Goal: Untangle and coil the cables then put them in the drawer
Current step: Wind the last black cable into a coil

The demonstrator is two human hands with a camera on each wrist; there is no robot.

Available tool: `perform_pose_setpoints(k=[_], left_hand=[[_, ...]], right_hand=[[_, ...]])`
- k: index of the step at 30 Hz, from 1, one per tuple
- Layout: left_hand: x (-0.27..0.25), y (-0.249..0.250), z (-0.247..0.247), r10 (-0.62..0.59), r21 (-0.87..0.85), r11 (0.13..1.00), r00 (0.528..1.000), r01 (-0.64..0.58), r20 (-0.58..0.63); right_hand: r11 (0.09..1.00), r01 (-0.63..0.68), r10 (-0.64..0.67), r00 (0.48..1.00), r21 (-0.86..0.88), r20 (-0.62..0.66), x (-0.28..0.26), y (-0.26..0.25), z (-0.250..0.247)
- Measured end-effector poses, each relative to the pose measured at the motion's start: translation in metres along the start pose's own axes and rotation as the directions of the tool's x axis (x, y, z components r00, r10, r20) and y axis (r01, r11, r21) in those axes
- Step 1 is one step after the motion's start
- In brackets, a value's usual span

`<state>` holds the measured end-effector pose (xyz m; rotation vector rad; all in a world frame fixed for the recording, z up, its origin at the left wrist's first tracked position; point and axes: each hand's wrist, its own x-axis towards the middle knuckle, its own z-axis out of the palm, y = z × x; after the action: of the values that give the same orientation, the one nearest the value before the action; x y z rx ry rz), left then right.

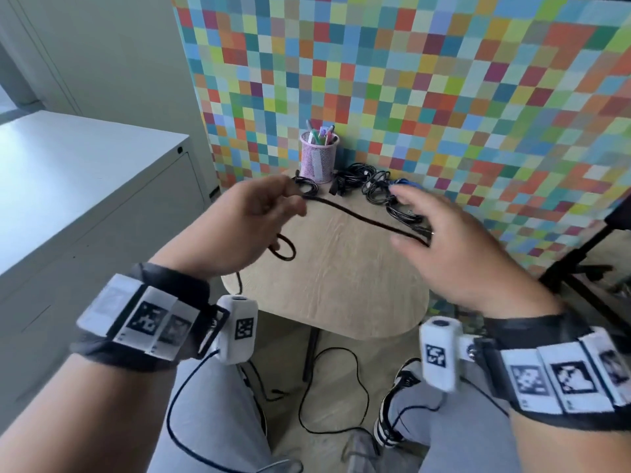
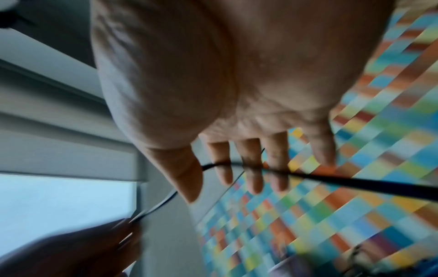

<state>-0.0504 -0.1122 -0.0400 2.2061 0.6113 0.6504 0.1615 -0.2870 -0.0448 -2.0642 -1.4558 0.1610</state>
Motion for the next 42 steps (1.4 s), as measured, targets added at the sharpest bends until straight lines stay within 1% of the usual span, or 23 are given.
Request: perform_pose_setpoints(k=[2,4,7,11,13,15,16,17,18,19,21,22,23,24,25,28,31,32,35,37,39,40,42], left_hand=[[0.001,0.014,0.014,0.073,0.078,0.994,0.997,-0.075,0.030],[0.002,0.022,0.024,0.156,0.145,0.977,0.988,-0.155,0.002],[0.000,0.021,0.024,0.194,0.245,0.954,0.979,-0.173,-0.067],[-0.008,0.006,0.016,0.154,0.438,0.894,0.982,-0.092,-0.108],[-0.014,0.001,0.018,0.053,0.453,0.890,0.999,-0.049,0.005],[-0.018,-0.004,0.020,-0.080,0.409,0.912,0.982,0.003,0.169],[-0.021,-0.006,0.022,-0.113,0.363,0.932,0.968,0.026,0.223],[-0.022,-0.008,0.023,-0.114,0.312,0.949,0.966,0.037,0.233],[-0.023,-0.010,0.023,-0.090,0.275,0.961,0.976,0.034,0.196],[-0.022,-0.012,0.023,-0.052,0.245,0.969,0.992,0.022,0.115],[-0.018,-0.015,0.020,0.013,0.166,0.986,0.995,0.005,-0.103],[-0.015,-0.015,0.018,0.028,0.120,0.993,0.983,-0.006,-0.183],[-0.013,-0.013,0.017,0.041,0.088,0.996,0.975,-0.022,-0.220],[-0.010,-0.010,0.018,0.060,0.076,0.996,0.973,-0.045,-0.221],[-0.007,-0.005,0.021,0.089,0.077,0.994,0.975,-0.074,-0.203],[0.000,0.011,0.033,0.191,0.126,0.977,0.972,-0.174,-0.139],[0.005,0.025,0.038,0.256,0.132,0.961,0.962,-0.242,-0.094],[0.006,0.026,0.035,0.229,0.084,0.971,0.971,-0.223,-0.072],[0.001,0.018,0.016,0.065,-0.043,0.997,0.996,-0.062,0.053],[-0.004,0.001,0.000,-0.022,-0.043,0.999,0.990,0.028,0.141],[-0.010,-0.017,-0.013,-0.093,-0.059,0.993,0.985,0.103,0.143],[-0.012,-0.024,-0.018,-0.123,-0.059,0.990,0.986,0.130,0.111],[-0.012,-0.029,-0.023,-0.135,-0.038,0.990,0.991,0.136,0.019]], right_hand=[[0.989,0.129,-0.133,0.990,0.070,0.056,0.001,-0.024,0.015],[0.972,0.137,-0.160,0.981,0.193,0.111,0.007,-0.040,0.027],[0.938,0.114,-0.105,0.993,0.327,-0.044,0.018,-0.038,0.028],[0.887,0.063,0.039,0.977,0.457,-0.209,0.020,-0.015,0.018],[0.804,0.062,0.156,0.938,0.591,-0.310,0.021,-0.004,0.014],[0.707,0.054,0.268,0.902,0.705,-0.338,0.021,0.001,0.005],[0.683,0.059,0.289,0.894,0.728,-0.343,0.019,0.003,0.001],[0.684,0.063,0.288,0.892,0.727,-0.349,0.017,0.006,-0.003],[0.714,0.052,0.269,0.901,0.699,-0.341,0.015,0.012,-0.006],[0.759,0.012,0.243,0.922,0.652,-0.300,0.011,0.016,-0.010],[0.863,-0.119,0.189,0.977,0.491,-0.095,0.003,0.027,-0.014],[0.906,-0.172,0.172,0.985,0.386,0.035,-0.002,0.030,-0.014],[0.939,-0.201,0.168,0.976,0.280,0.137,-0.006,0.030,-0.014],[0.958,-0.203,0.165,0.968,0.203,0.187,-0.009,0.028,-0.013],[0.966,-0.187,0.154,0.971,0.181,0.182,-0.011,0.023,-0.011],[0.918,-0.064,0.014,0.991,0.391,0.131,-0.008,-0.007,0.002],[0.891,0.058,-0.099,0.993,0.451,0.068,-0.002,-0.030,0.021],[0.878,0.074,-0.092,0.996,0.473,0.015,0.000,-0.028,0.023],[0.851,0.067,0.028,0.985,0.520,-0.173,0.006,-0.009,0.010],[0.822,0.034,0.165,0.941,0.569,-0.295,0.003,0.012,-0.008],[0.743,-0.004,0.314,0.885,0.669,-0.344,-0.004,0.032,-0.023],[0.753,-0.028,0.328,0.882,0.658,-0.338,-0.008,0.041,-0.028],[0.897,-0.137,0.254,0.938,0.421,-0.235,-0.013,0.055,-0.031]])
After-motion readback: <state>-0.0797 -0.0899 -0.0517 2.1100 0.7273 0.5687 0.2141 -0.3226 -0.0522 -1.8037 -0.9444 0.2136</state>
